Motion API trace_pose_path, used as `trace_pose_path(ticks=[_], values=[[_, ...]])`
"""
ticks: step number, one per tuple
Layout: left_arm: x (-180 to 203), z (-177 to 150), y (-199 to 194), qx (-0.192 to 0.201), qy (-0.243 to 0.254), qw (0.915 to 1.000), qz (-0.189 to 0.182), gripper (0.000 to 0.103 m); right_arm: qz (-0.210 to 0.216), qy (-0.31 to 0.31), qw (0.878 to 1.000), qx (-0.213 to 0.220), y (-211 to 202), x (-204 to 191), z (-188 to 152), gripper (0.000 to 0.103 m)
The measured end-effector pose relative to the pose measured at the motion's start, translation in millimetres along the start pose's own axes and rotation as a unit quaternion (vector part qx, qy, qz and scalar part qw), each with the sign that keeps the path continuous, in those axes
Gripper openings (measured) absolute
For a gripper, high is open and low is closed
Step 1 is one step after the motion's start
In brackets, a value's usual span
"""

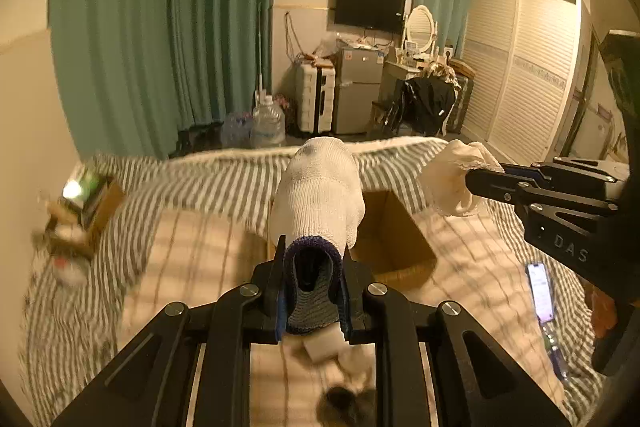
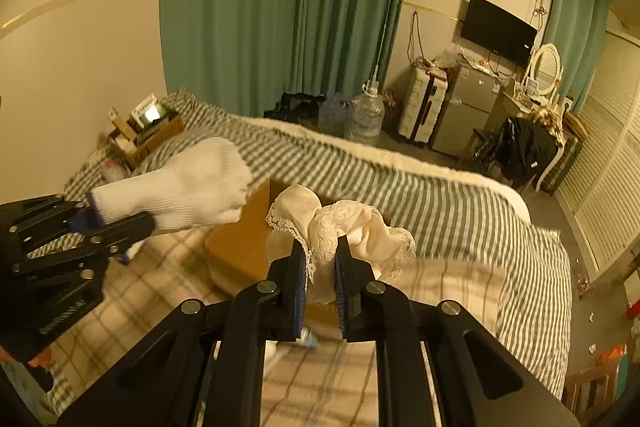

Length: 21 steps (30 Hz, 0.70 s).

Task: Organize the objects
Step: 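Carry the glove with the left tool while the right tool carries the cloth, releasing both into the box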

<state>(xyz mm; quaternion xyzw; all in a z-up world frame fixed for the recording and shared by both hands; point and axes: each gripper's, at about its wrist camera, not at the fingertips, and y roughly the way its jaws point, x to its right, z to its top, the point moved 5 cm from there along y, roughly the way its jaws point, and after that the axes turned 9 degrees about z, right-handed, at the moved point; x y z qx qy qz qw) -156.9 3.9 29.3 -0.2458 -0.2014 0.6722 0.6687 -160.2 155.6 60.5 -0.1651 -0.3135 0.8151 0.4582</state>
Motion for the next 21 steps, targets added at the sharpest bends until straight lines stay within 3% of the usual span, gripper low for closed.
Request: trace_pose_path(ticks=[6, 9, 17, 21], values=[[8, 45, 45, -0.004, -0.005, 0.9997, -0.022, 0.019, 0.010, 0.020, 1.000, 0.022, 23, 27, 41, 0.011], [14, 54, 70, -0.003, -0.004, 0.9998, -0.021, 0.019, 0.028, 0.036, 0.999, 0.021, 53, 45, 49, 0.011], [27, 12, 156, -0.049, 0.005, 0.9983, -0.030, 0.019, 0.051, 0.074, 0.995, -0.039, 162, 77, 8, 0.011], [27, -9, 175, -0.065, 0.010, 0.9975, -0.027, 0.019, 0.055, 0.077, 0.994, -0.062, 192, 83, -15, 0.011]])
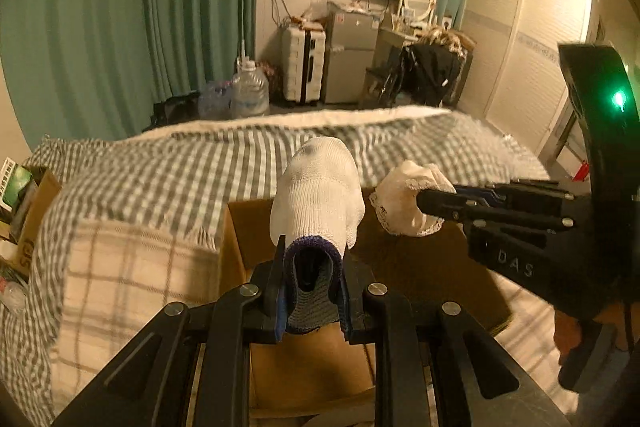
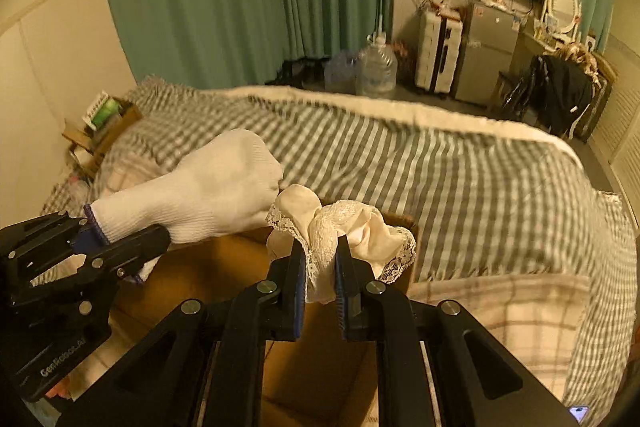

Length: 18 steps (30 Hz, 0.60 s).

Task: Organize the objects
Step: 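Carry the glove with the left tool while the right tool carries the cloth, releasing both into the box, then grasp the black cup-shaped object with the left tool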

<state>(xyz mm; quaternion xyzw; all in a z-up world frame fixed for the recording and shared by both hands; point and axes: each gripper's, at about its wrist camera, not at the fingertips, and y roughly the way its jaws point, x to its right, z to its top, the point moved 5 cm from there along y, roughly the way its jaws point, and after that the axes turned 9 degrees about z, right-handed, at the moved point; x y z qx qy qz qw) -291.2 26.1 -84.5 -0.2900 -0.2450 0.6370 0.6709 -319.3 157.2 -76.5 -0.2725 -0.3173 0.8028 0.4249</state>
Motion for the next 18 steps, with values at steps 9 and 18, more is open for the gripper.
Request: trace_pose_path(ticks=[9, 18], values=[[5, -8, -16, -0.005, 0.006, 1.0000, 0.001, 0.083, -0.013, 0.015, 1.000, 0.017, -26, -1, 5, 0.065], [-24, -4, -101, 0.033, -0.002, 0.9988, 0.036, 0.097, -0.054, 0.001, 0.996, 0.070, -126, -20, 11, 0.081]])
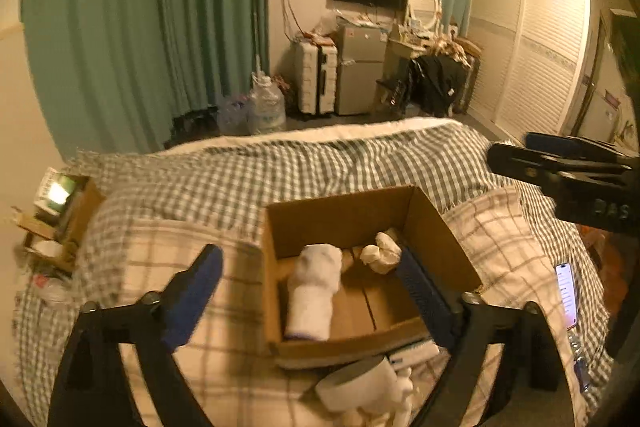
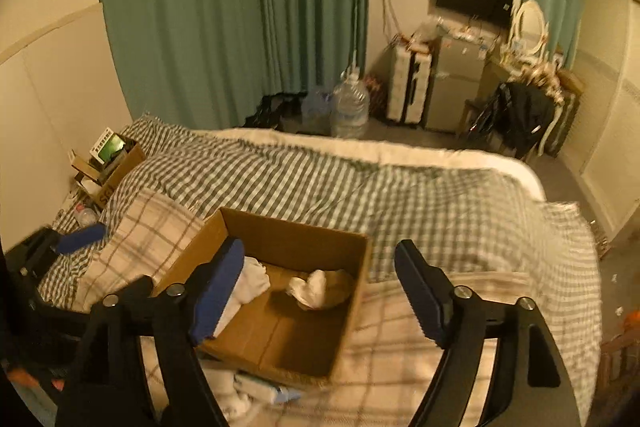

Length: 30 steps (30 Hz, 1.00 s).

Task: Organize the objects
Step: 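Grasp the black cup-shaped object with the left tool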

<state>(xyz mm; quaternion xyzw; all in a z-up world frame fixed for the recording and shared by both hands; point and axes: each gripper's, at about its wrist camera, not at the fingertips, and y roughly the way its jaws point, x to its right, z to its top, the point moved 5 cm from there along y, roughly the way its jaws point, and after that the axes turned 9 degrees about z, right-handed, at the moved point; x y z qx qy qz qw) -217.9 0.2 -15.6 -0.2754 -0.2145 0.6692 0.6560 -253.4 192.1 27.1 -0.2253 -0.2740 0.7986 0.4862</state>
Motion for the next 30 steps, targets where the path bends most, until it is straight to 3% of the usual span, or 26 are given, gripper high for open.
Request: trace_pose_path(ticks=[9, 15, 18, 23, 30], values=[[-7, -35, -68, 0.014, 0.007, 0.9995, 0.025, 0.103, -0.052, -0.017, 0.998, 0.012, -90, -15, -44, 0.087], [2, -94, -61, -0.041, -0.012, 0.9987, 0.027, 0.103, -0.069, -0.030, 0.997, 0.010, -117, -30, -96, 0.092], [11, -122, -52, -0.061, -0.026, 0.9975, 0.027, 0.103, -0.054, -0.017, 0.998, 0.003, -112, -37, -125, 0.093], [29, -162, -42, -0.070, -0.033, 0.9965, 0.033, 0.103, -0.076, 0.017, 0.997, -0.007, -84, -32, -172, 0.095], [62, -192, -17, -0.089, 0.024, 0.9950, 0.037, 0.103, -0.069, 0.045, 0.994, -0.066, -28, -22, -223, 0.095]])
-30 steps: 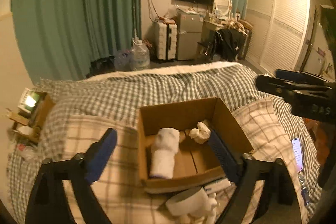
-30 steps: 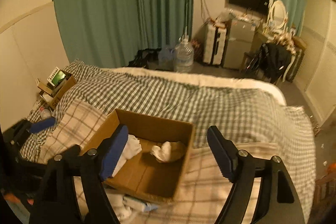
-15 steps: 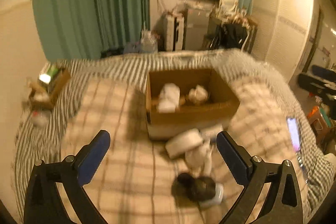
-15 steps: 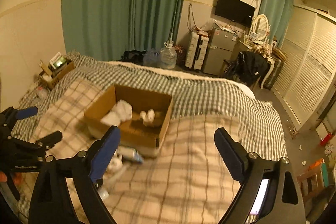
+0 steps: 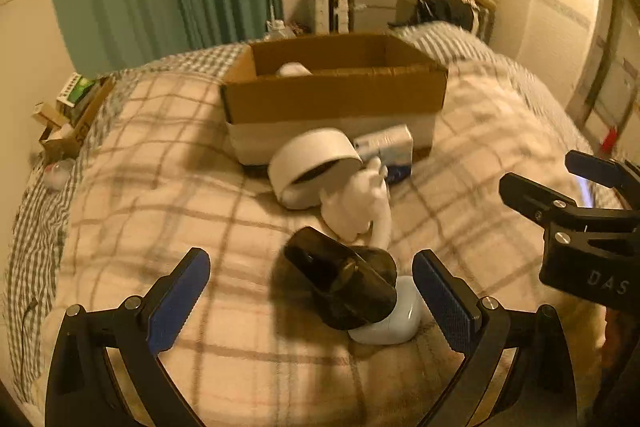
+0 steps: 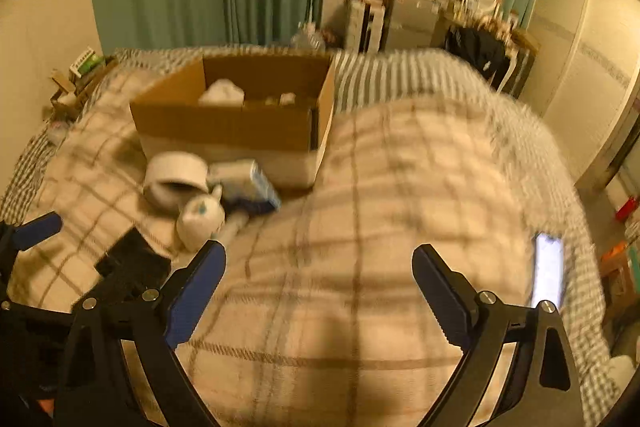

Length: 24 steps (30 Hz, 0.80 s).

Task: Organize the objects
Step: 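Grasp the black cup-shaped object with the left tool, then grasp the white earbud case with the right tool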

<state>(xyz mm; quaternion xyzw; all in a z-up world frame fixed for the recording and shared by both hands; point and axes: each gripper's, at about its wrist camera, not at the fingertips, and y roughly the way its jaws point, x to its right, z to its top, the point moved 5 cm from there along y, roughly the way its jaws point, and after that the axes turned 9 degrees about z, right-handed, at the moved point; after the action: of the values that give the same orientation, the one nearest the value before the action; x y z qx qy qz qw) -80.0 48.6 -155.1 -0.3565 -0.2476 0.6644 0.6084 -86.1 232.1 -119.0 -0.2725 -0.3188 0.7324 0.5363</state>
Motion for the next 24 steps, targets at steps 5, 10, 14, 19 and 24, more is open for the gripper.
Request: trace_pose_path(ticks=[5, 10, 14, 19, 24], values=[[4, -3, 23, -0.032, -0.011, 0.9988, -0.035, 0.089, 0.010, 0.004, 1.000, -0.013, 12, 1, -7, 0.095], [2, -6, 20, -0.029, -0.019, 0.9975, -0.062, 0.064, 0.001, -0.005, 1.000, -0.013, 10, -3, -8, 0.095], [-11, -1, -3, 0.006, -0.039, 0.9979, -0.052, 0.062, -0.002, -0.016, 1.000, 0.010, -4, -9, -5, 0.095], [-40, 9, -31, 0.049, -0.039, 0.9977, -0.025, 0.062, 0.025, -0.039, 0.999, 0.016, -13, -26, -1, 0.095], [-68, 3, -28, 0.049, -0.028, 0.9982, 0.020, 0.062, 0.072, -0.067, 0.995, -0.001, 2, -57, 5, 0.095]])
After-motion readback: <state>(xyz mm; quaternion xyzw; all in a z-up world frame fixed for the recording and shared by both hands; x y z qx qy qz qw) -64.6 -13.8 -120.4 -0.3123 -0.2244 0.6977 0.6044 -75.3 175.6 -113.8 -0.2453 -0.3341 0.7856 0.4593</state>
